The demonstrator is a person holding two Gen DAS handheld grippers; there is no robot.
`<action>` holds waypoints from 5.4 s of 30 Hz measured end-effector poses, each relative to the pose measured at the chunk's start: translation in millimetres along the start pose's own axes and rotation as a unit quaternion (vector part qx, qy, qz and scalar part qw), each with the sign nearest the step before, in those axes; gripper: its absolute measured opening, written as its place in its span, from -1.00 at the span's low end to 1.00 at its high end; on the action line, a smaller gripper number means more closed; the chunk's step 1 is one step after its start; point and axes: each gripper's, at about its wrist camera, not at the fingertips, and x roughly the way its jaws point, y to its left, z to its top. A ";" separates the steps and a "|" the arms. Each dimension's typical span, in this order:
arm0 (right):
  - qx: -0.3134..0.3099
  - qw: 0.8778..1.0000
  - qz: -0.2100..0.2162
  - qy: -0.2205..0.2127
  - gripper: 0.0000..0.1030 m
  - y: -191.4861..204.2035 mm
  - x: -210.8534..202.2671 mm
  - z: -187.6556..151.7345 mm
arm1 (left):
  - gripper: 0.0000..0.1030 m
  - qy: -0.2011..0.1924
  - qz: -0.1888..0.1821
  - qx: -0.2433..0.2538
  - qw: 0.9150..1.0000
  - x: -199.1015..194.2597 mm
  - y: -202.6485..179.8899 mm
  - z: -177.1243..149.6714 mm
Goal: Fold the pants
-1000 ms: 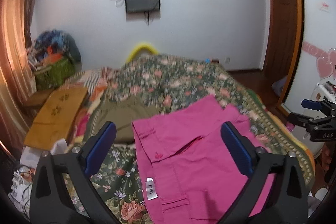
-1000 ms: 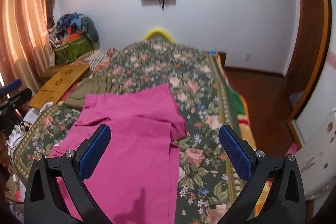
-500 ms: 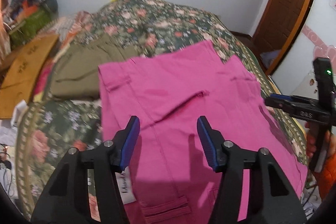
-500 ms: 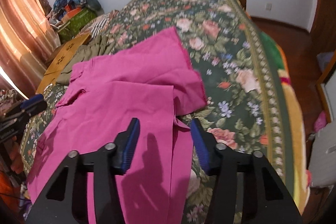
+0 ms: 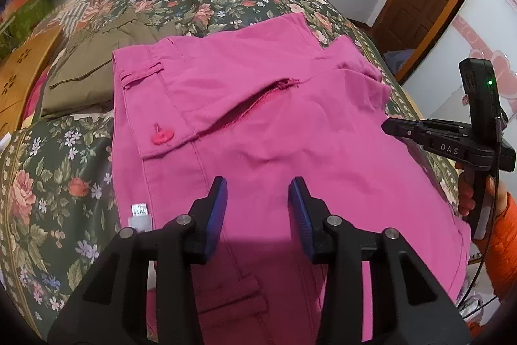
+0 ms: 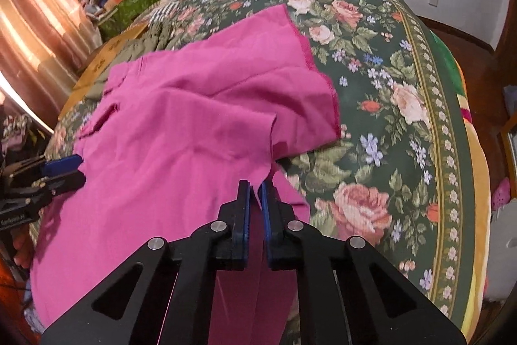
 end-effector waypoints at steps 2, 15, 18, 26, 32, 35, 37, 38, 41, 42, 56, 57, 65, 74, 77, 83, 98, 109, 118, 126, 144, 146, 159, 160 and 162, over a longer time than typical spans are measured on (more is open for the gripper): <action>0.001 1.000 -0.003 0.005 -0.88 -3.1 0.1 -1.6 | -0.21 -0.002 0.005 0.005 1.000 -1.9 -1.2 -5.5; -0.002 0.999 -0.019 -0.043 -0.76 -6.3 -39.6 12.5 | -0.18 -0.079 0.069 -0.033 0.994 -48.0 41.5 25.5; -0.001 0.997 -0.023 -0.068 -0.50 -10.9 -48.3 33.1 | -0.18 -0.093 0.090 -0.048 0.990 -46.6 66.3 49.9; -0.017 0.995 -0.039 -0.089 -0.33 -18.8 -33.1 94.9 | -0.19 -0.064 0.078 -0.081 0.992 -1.5 118.3 93.6; -0.029 0.997 -0.033 -0.065 -0.32 -23.6 12.7 142.6 | -0.19 -0.039 0.069 -0.091 0.993 36.2 144.7 113.7; -0.037 0.998 -0.021 -0.039 -0.31 -26.0 44.2 161.4 | -0.19 -0.025 0.053 -0.094 0.994 50.7 153.8 120.6; -0.041 0.999 -0.020 -0.021 -0.31 -27.1 65.6 170.5 | -0.19 -0.019 0.048 -0.091 0.994 57.5 156.2 122.9; -0.042 0.999 -0.018 -0.011 -0.31 -27.7 76.1 175.7 | -0.19 -0.017 0.046 -0.089 0.995 61.4 157.1 123.9; -0.039 0.999 -0.011 0.008 -0.31 -32.4 99.9 187.3 | -0.19 -0.013 0.043 -0.086 0.995 70.8 157.5 126.6; -0.038 0.999 -0.005 0.011 -0.31 -33.0 106.2 189.7 | -0.23 -0.015 0.043 -0.085 0.995 72.7 157.3 127.3; -0.036 0.996 0.043 -0.068 -0.91 -24.5 67.4 205.0 | -0.95 -0.082 0.075 -0.025 0.993 46.4 122.1 161.4; -0.038 0.996 0.042 -0.076 -0.91 -23.1 61.9 207.8 | -0.95 -0.092 0.076 -0.022 0.993 40.9 117.8 166.5; -0.058 0.985 0.018 -0.161 -0.90 -11.0 8.2 240.8 | -0.95 -0.157 0.107 -0.016 0.982 9.1 112.1 193.1; -0.056 0.987 -0.040 -0.146 -0.11 -22.2 9.6 222.3 | -0.48 -0.069 0.168 -0.024 0.983 48.4 131.0 171.6; -0.054 0.990 -0.032 -0.124 -0.11 -25.6 5.9 196.4 | -0.40 -0.058 0.135 -0.027 0.989 42.6 120.2 152.3; -0.034 0.996 -0.012 -0.076 -0.11 -27.2 10.9 131.3 | 0.06 -0.045 0.083 0.005 0.996 26.8 70.0 107.7; 0.010 0.996 -0.083 -0.003 -0.12 -52.3 36.7 48.9 | 0.20 0.001 0.050 0.018 0.999 25.6 38.9 38.4; -0.014 0.995 -0.081 -0.060 -0.10 -58.3 2.4 98.2 | 0.21 -0.066 0.100 -0.023 0.993 7.0 99.7 102.7; -0.028 0.997 -0.024 -0.068 0.01 -43.9 48.1 178.4 | 0.20 -0.065 0.098 -0.045 0.992 64.9 157.7 181.1; -0.043 0.997 -0.006 -0.059 0.01 -46.2 93.5 231.1 | 0.20 -0.026 0.065 -0.065 0.995 112.0 187.8 202.4; -0.051 0.997 0.024 -0.061 -0.85 -40.4 116.0 243.8 | -0.69 -0.031 0.076 -0.054 0.995 126.7 182.4 214.1; -0.049 0.996 0.023 -0.069 -0.86 -38.5 108.8 242.5 | -0.74 -0.039 0.074 -0.055 0.995 116.9 179.7 215.2; -0.055 0.988 0.042 -0.137 -0.86 -5.2 0.5 222.4 | -0.78 -0.117 0.057 -0.021 0.991 2.2 124.3 209.2; -0.054 0.988 0.043 -0.141 -0.86 -4.2 -5.7 220.4 | -0.78 -0.123 0.058 -0.016 0.991 -6.5 119.7 207.0; -0.051 0.986 0.046 -0.150 -0.86 -0.5 -23.4 212.6 | -0.78 -0.134 0.057 -0.010 0.989 -26.5 110.2 201.0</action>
